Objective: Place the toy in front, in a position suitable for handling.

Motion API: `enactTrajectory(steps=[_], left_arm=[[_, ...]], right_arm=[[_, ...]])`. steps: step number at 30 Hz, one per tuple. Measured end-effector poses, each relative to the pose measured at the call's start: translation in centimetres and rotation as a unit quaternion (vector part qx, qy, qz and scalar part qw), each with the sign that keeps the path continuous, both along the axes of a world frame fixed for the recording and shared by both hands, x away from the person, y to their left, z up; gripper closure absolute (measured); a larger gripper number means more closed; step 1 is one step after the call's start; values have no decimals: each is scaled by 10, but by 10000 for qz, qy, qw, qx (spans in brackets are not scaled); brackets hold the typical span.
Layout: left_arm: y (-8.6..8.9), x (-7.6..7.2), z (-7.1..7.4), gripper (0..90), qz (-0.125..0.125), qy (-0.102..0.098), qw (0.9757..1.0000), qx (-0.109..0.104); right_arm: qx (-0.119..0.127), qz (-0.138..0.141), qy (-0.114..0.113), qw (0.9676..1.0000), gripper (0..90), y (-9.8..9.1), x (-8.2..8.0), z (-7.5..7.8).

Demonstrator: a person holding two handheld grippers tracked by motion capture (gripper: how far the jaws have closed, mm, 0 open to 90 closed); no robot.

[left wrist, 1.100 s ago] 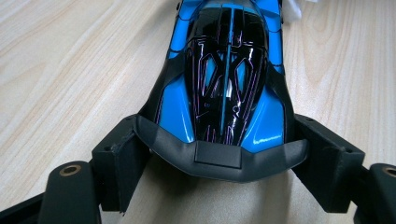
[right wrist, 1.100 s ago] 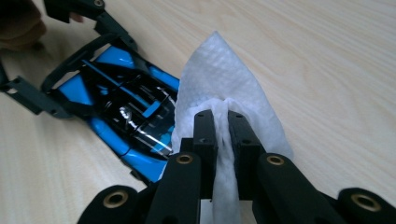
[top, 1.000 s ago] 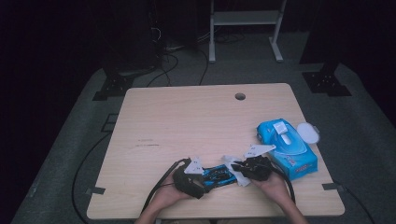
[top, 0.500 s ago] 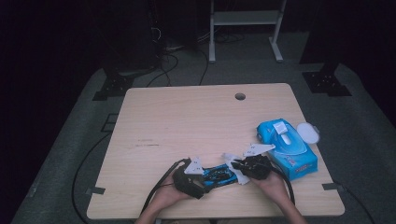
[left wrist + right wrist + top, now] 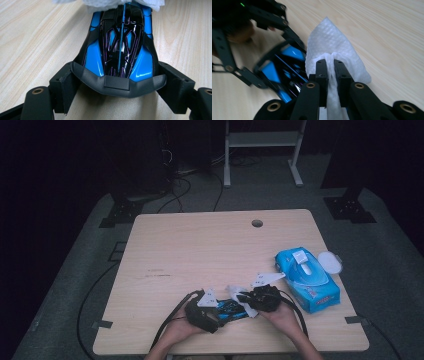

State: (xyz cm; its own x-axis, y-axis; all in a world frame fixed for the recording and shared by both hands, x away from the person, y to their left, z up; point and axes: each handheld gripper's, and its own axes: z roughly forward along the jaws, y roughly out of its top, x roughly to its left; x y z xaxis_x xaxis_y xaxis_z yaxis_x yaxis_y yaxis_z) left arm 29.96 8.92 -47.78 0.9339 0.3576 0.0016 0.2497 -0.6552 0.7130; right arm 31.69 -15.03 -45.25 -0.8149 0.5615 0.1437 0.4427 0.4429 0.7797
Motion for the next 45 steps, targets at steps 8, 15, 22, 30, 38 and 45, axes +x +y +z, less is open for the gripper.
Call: enactTrajectory(steps=[8,15,22,30,38,45], left_arm=[[-3,-1,-1,235,25,-39,10000,3],[-1,-1,-1,237,23,-32,10000,17],[-3,-1,-1,244,-1,-66,10000,28],[-3,-1,-1,246,12,-58,10000,32],[-2,-1,-1,247,7,-48,10000,27],[-2,-1,-1,246,27,-62,10000,-12]], right_arm=[[143,401,138,9990,832,27,-1,3],[-330,659,77,9972,832,55,-1,3],[-304,377,118,9988,832,36,5,4],[-336,522,23,9981,832,40,1,3],[-718,-192,-86,9972,832,-19,5,2],[-461,-431,47,9980,832,-39,-1,-4]])
